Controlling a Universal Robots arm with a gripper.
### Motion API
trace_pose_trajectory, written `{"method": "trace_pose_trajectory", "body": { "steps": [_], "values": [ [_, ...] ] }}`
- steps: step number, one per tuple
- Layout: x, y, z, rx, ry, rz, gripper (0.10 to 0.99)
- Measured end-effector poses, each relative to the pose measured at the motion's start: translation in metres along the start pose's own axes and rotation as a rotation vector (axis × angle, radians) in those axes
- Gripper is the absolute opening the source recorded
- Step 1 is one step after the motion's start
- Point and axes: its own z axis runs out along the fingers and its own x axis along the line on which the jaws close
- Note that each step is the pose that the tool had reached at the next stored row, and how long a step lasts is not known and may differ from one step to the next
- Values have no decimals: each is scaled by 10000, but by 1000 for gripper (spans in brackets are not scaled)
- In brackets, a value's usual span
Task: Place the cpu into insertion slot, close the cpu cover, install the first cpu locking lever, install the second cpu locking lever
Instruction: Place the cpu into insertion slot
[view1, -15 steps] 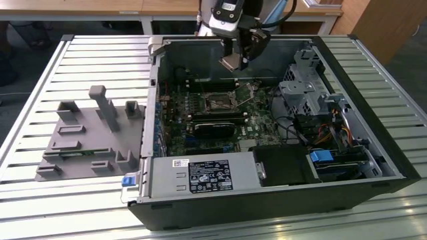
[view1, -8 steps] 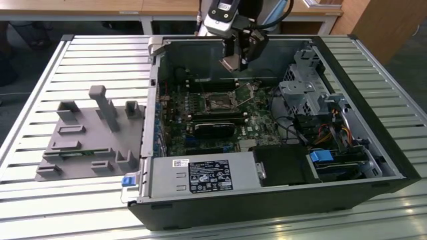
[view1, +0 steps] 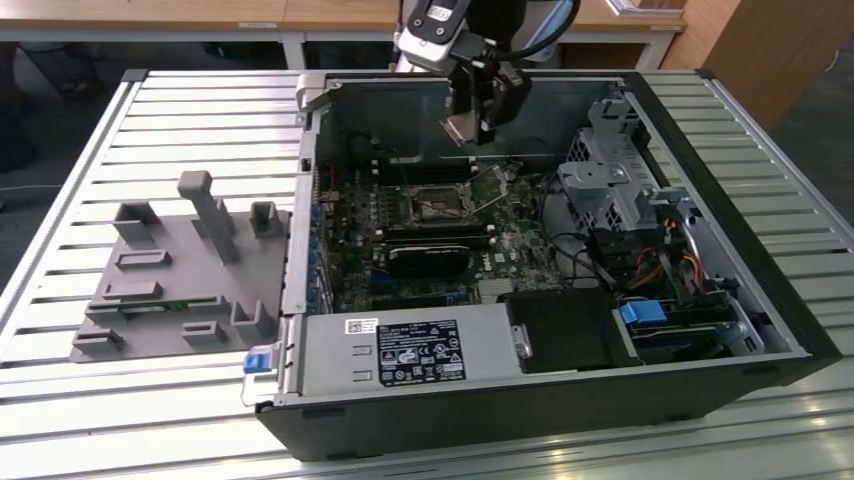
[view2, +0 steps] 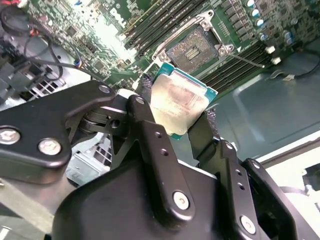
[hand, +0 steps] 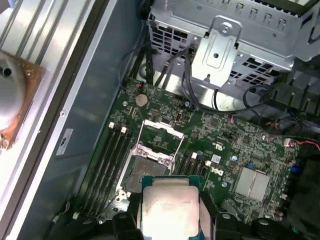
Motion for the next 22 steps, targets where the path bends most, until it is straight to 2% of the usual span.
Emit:
{"method": "trace_pose_trajectory", "body": {
  "steps": [15,22],
  "values": [
    [3,-2,36,-40,-187,2097,541],
    [17,-1,57,-51,-243,2721,541]
  ]
}}
